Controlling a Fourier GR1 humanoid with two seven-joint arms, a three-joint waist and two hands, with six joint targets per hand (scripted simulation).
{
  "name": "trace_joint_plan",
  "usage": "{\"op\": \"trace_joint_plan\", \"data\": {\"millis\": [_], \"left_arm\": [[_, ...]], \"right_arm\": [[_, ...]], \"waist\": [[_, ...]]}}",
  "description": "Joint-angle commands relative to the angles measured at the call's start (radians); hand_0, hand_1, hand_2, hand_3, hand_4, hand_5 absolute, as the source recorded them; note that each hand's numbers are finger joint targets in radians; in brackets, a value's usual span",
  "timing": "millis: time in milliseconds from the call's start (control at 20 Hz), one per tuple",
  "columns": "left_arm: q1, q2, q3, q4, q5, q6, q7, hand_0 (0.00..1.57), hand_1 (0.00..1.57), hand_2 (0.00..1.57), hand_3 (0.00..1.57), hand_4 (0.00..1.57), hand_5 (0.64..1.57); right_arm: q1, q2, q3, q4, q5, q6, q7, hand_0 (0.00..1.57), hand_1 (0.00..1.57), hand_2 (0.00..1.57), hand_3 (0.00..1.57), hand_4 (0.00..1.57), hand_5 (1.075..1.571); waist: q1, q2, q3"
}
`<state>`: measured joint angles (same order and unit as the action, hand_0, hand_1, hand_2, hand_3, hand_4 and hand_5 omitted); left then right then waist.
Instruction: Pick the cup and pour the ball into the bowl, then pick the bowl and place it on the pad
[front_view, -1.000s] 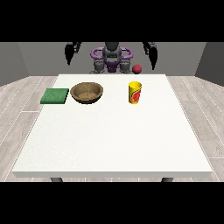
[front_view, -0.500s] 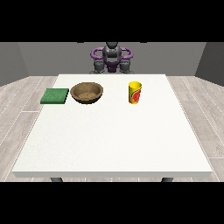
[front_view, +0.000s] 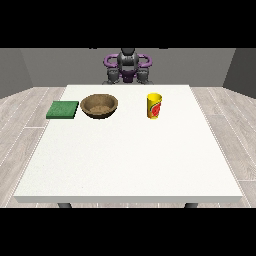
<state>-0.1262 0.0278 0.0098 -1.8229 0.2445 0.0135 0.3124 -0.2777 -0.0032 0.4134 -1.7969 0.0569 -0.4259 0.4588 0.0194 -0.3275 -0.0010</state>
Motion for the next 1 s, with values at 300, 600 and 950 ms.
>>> {"op": "trace_joint_plan", "data": {"millis": [300,600,950], "left_arm": [[-0.343,0.121,0.146,0.112,-0.04,-0.005,-0.165,0.0,0.0,0.0,0.0,0.0,1.506],[-0.392,0.191,0.222,0.331,-0.104,-0.03,-0.389,0.0,0.0,0.0,0.0,0.0,1.443],[-0.273,0.138,0.214,0.534,-0.144,-0.074,-0.704,0.0,0.0,0.0,0.0,0.0,1.405]], "right_arm": [[-0.17,-0.05,-0.138,0.025,-0.039,0.108,-0.214,0.0,0.0,0.0,0.0,0.0,1.569],[-0.244,-0.051,-0.14,-0.054,-0.06,0.17,-0.185,0.0,0.0,0.0,0.0,0.0,1.568],[-0.224,-0.09,-0.217,-0.095,-0.07,0.2,-0.202,0.0,0.0,0.0,0.0,0.0,1.568]], "waist": [[-0.098,0.459,0.0018],[-0.185,0.559,0.0005],[-0.164,0.61,0.0002]]}}
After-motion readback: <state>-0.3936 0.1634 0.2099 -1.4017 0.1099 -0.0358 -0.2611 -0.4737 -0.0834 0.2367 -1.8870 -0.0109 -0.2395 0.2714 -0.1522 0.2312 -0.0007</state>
